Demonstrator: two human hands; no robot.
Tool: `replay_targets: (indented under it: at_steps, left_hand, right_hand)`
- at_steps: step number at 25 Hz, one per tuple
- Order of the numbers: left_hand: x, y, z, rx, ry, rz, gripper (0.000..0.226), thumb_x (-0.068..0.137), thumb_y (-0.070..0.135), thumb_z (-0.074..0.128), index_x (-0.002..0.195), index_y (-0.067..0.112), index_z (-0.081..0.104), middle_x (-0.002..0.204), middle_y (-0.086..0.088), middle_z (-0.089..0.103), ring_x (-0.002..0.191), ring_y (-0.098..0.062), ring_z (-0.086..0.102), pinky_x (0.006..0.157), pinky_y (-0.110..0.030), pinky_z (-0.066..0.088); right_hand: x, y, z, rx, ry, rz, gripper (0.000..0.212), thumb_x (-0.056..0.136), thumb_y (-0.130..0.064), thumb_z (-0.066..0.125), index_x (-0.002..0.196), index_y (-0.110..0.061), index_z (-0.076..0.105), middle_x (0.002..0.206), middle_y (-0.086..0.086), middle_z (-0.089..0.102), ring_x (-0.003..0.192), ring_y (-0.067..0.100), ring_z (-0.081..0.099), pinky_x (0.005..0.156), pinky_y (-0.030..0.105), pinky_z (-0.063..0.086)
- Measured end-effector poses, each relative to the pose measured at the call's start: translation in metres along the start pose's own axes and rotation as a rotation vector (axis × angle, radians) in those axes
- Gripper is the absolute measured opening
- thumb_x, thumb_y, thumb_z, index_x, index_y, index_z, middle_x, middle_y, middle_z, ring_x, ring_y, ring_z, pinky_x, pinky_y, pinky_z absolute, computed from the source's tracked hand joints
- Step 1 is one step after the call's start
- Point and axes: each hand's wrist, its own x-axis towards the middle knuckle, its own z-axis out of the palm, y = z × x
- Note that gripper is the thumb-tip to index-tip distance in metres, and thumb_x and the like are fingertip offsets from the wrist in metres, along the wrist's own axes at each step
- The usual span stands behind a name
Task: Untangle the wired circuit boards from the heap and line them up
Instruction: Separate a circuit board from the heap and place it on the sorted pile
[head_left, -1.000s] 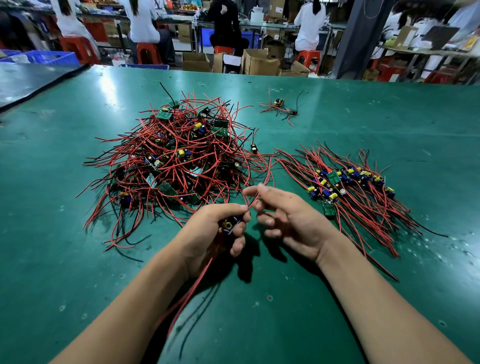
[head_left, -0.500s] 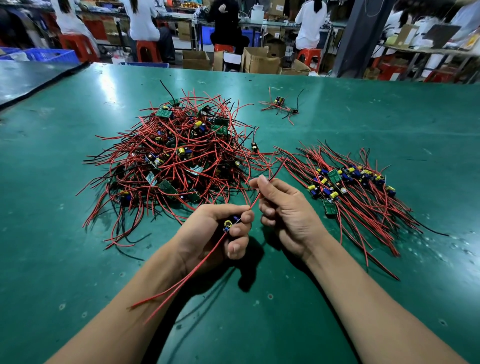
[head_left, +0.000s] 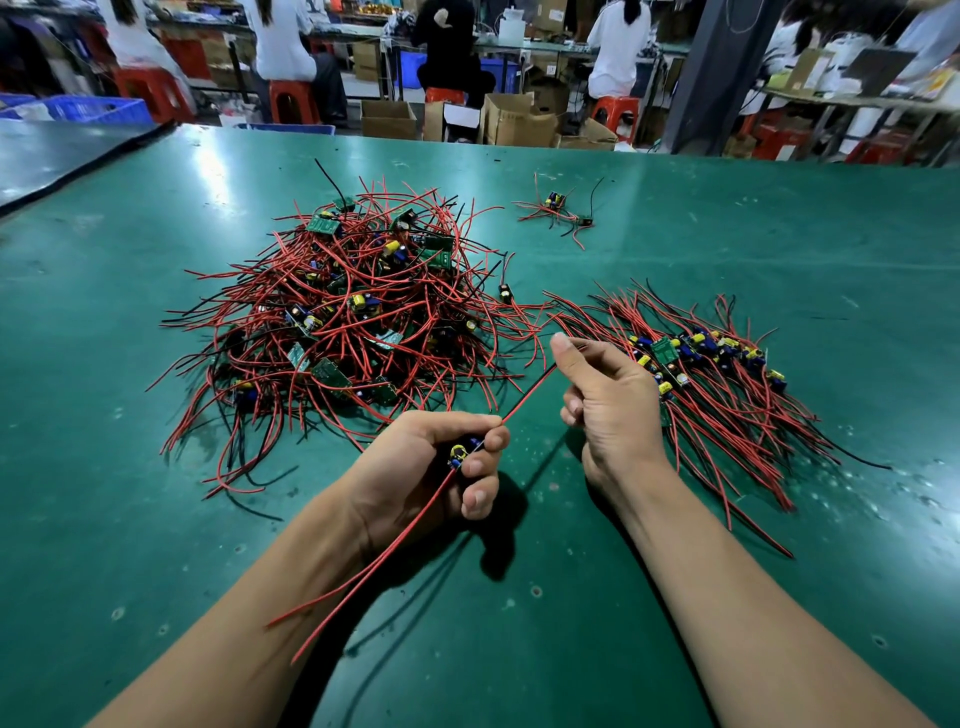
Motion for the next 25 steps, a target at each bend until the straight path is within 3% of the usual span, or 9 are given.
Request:
replay_targets:
  at_steps: [3, 10, 12, 15, 20, 25]
  left_hand:
    - [0.0, 0.0, 0.0, 0.014, 0.01, 0.002, 0.029, 0.085, 0.02, 0.049, 0.059, 0.011, 0.056, 0.05, 0.0, 0.035, 0.036, -0.016, 0.041, 0.04, -0.023, 0.035]
    - [0.002, -0.002, 0.003, 0.088, 0.112, 0.061, 0.023, 0.088, 0.019, 0.052, 0.068, 0.009, 0.056, 0.054, -0.004, 0.041, 0.044, -0.02, 0.048, 0.045, -0.026, 0.041]
    - [0.003, -0.004, 0.005, 0.129, 0.154, 0.092, 0.024, 0.092, 0.018, 0.051, 0.072, 0.006, 0.058, 0.056, -0.005, 0.045, 0.046, -0.021, 0.052, 0.046, -0.026, 0.044]
    - [0.006, -0.009, 0.008, 0.156, 0.248, 0.189, 0.026, 0.097, 0.02, 0.052, 0.085, 0.0, 0.062, 0.06, -0.009, 0.052, 0.052, -0.024, 0.058, 0.048, -0.026, 0.049]
    - [0.012, -0.01, 0.012, 0.111, 0.302, 0.171, 0.054, 0.098, 0.046, 0.043, 0.113, -0.003, 0.06, 0.081, -0.017, 0.069, 0.073, -0.029, 0.071, 0.066, -0.038, 0.061]
    - [0.013, -0.006, 0.008, 0.025, 0.299, 0.165, 0.067, 0.098, 0.057, 0.03, 0.125, 0.0, 0.053, 0.1, -0.021, 0.069, 0.089, -0.032, 0.071, 0.081, -0.043, 0.057]
  right_hand:
    - [0.002, 0.001, -0.002, -0.049, 0.042, -0.052, 0.019, 0.086, -0.017, 0.077, 0.07, -0.017, 0.068, 0.066, -0.006, 0.061, 0.036, 0.007, 0.034, 0.038, 0.018, 0.026]
    - [0.005, 0.003, -0.007, -0.102, 0.043, -0.019, 0.034, 0.096, -0.032, 0.066, 0.065, -0.018, 0.069, 0.064, -0.005, 0.055, 0.035, 0.008, 0.036, 0.038, 0.019, 0.029]
    - [0.005, 0.001, -0.008, -0.077, 0.055, 0.002, 0.028, 0.092, -0.037, 0.069, 0.073, -0.016, 0.071, 0.065, -0.006, 0.058, 0.037, 0.008, 0.038, 0.038, 0.019, 0.031]
    - [0.006, -0.002, -0.011, -0.101, 0.072, 0.055, 0.042, 0.089, -0.056, 0.064, 0.097, -0.016, 0.071, 0.073, -0.005, 0.061, 0.041, 0.008, 0.043, 0.04, 0.021, 0.037]
    - [0.002, -0.002, -0.009, -0.248, 0.032, 0.05, 0.035, 0.099, -0.051, 0.053, 0.095, -0.02, 0.07, 0.079, -0.002, 0.06, 0.042, 0.009, 0.045, 0.041, 0.022, 0.036]
    - [-0.003, 0.002, -0.008, -0.341, -0.023, 0.04, 0.042, 0.095, -0.052, 0.058, 0.087, -0.011, 0.067, 0.055, -0.008, 0.057, 0.043, 0.013, 0.044, 0.041, 0.022, 0.03]
